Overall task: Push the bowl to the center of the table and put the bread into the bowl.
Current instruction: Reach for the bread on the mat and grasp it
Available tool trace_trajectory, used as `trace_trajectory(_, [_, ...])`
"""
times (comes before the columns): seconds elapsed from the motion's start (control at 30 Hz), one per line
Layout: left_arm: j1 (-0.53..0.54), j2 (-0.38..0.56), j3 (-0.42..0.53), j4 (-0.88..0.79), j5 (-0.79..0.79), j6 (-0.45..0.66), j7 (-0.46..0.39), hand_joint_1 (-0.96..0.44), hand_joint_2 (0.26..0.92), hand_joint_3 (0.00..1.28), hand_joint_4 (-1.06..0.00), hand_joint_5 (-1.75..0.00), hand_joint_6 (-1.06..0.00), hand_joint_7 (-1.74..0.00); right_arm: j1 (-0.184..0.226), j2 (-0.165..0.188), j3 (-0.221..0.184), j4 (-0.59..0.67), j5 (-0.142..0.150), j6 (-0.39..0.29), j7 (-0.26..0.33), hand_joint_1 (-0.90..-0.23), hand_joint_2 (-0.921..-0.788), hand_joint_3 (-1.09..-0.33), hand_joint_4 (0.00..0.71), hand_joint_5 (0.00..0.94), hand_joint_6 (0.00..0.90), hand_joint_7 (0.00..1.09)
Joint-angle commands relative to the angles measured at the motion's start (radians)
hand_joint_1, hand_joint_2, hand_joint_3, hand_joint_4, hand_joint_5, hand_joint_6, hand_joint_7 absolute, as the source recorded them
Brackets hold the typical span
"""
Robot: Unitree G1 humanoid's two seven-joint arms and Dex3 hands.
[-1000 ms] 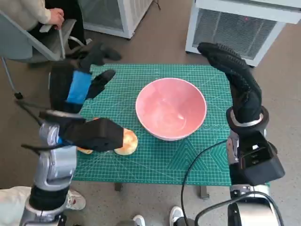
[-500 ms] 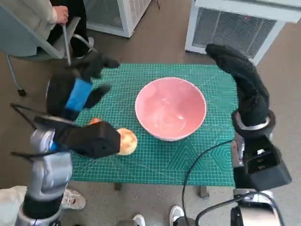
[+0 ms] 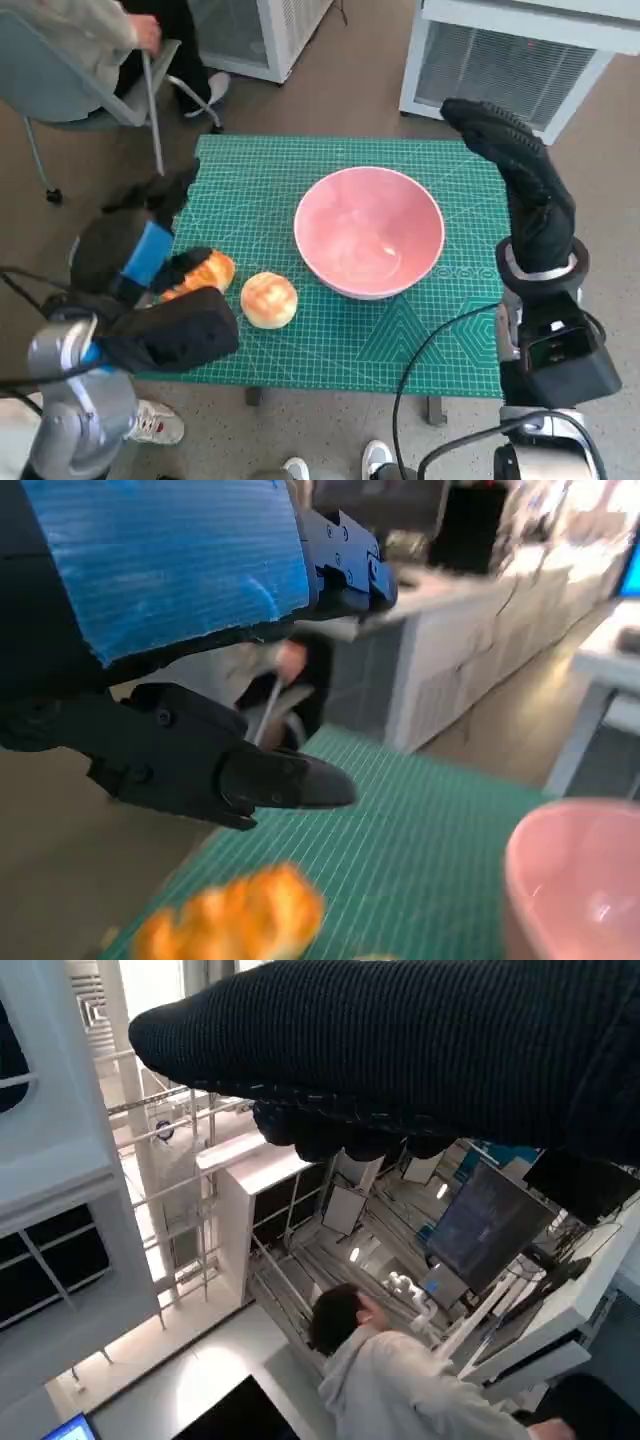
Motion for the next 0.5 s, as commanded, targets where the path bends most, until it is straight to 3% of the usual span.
trace_trajectory(0.03, [0.01,-0.017,-0.023,0.025,0.029,0.018,-0.005,-0.76,0.921,0.26,-0.12,-0.01,-0.12,-0.01,0.009,0.005,0.005,0.027,-0.014,0.006,-0.007,-0.558,-0.921,-0.803,0.26,0.003,0.097,0.45])
trace_trajectory(0.5, [-0.061,-0.091,-0.137,0.28,0.067,0.047,0.016,-0.73,0.921,0.27,-0.14,-0.01,-0.13,-0.01,-0.005,0.003,0.024,0.046,0.004,0.006,0.013,-0.559,-0.921,-0.793,0.263,0.003,0.099,0.44])
